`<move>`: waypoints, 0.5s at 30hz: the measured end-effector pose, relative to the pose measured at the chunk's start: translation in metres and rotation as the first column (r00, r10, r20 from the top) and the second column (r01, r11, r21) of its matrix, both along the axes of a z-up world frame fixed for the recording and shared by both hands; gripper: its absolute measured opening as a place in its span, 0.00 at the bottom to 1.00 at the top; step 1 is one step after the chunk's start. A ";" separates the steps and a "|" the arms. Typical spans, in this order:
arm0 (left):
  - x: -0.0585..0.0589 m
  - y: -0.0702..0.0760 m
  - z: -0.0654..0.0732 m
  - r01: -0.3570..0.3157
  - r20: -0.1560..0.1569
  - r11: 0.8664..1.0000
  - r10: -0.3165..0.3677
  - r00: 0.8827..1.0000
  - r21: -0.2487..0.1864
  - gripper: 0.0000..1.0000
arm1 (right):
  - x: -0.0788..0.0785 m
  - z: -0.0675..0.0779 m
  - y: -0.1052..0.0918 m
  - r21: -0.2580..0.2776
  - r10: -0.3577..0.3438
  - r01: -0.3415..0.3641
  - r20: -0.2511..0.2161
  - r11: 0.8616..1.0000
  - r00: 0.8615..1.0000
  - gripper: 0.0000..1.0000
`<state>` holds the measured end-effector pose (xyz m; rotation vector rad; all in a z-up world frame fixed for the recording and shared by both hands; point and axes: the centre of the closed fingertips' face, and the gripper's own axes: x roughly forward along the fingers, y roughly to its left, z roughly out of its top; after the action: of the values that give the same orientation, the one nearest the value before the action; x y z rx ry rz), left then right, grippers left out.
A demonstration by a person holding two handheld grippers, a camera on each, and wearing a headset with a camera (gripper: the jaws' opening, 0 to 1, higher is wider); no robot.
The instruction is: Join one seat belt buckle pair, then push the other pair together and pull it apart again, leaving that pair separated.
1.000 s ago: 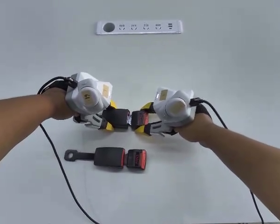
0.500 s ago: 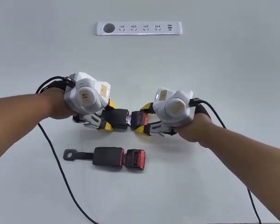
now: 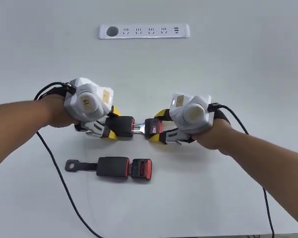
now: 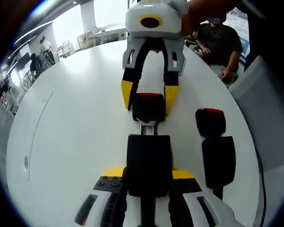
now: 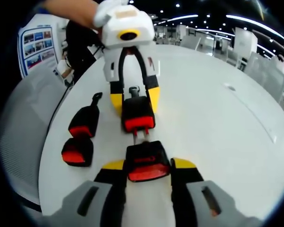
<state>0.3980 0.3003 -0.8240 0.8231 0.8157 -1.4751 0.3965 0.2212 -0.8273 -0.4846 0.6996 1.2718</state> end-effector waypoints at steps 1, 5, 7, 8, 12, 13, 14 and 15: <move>0.000 0.000 0.000 0.000 0.000 1.000 0.000 1.000 0.000 0.34 | 0.000 0.000 -0.003 -0.005 -0.005 0.005 -0.002 1.000 1.000 0.36; 0.000 0.000 0.000 -0.002 -0.001 1.000 0.002 1.000 -0.003 0.34 | 0.000 -0.001 -0.016 -0.003 -0.011 0.011 0.002 1.000 1.000 0.36; 0.000 0.000 0.000 -0.002 -0.001 1.000 0.002 1.000 -0.005 0.34 | 0.001 -0.002 -0.024 -0.005 -0.020 0.020 0.001 1.000 1.000 0.36; 0.000 0.000 0.000 -0.002 -0.001 1.000 0.002 1.000 -0.004 0.34 | 0.001 -0.002 -0.026 -0.004 -0.021 0.021 0.002 1.000 1.000 0.36; 0.000 0.001 0.000 -0.005 -0.002 1.000 0.004 1.000 -0.003 0.34 | 0.000 -0.002 -0.037 -0.006 -0.030 0.030 0.005 1.000 1.000 0.36; 0.000 0.001 0.000 -0.006 -0.002 1.000 0.006 1.000 -0.003 0.34 | 0.000 -0.002 -0.039 -0.008 -0.028 0.028 0.010 1.000 1.000 0.36; 0.000 0.001 -0.001 -0.007 -0.002 1.000 0.007 1.000 -0.003 0.34 | 0.000 -0.002 -0.041 -0.010 -0.029 0.029 0.008 1.000 1.000 0.36; 0.000 0.001 0.000 -0.007 -0.002 1.000 0.007 1.000 -0.003 0.34 | -0.001 -0.002 -0.045 -0.012 -0.029 0.029 0.004 0.999 1.000 0.36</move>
<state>0.3984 0.3011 -0.8245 0.8157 0.8164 -1.4707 0.3953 0.1765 -0.8290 -0.4850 0.7095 1.2395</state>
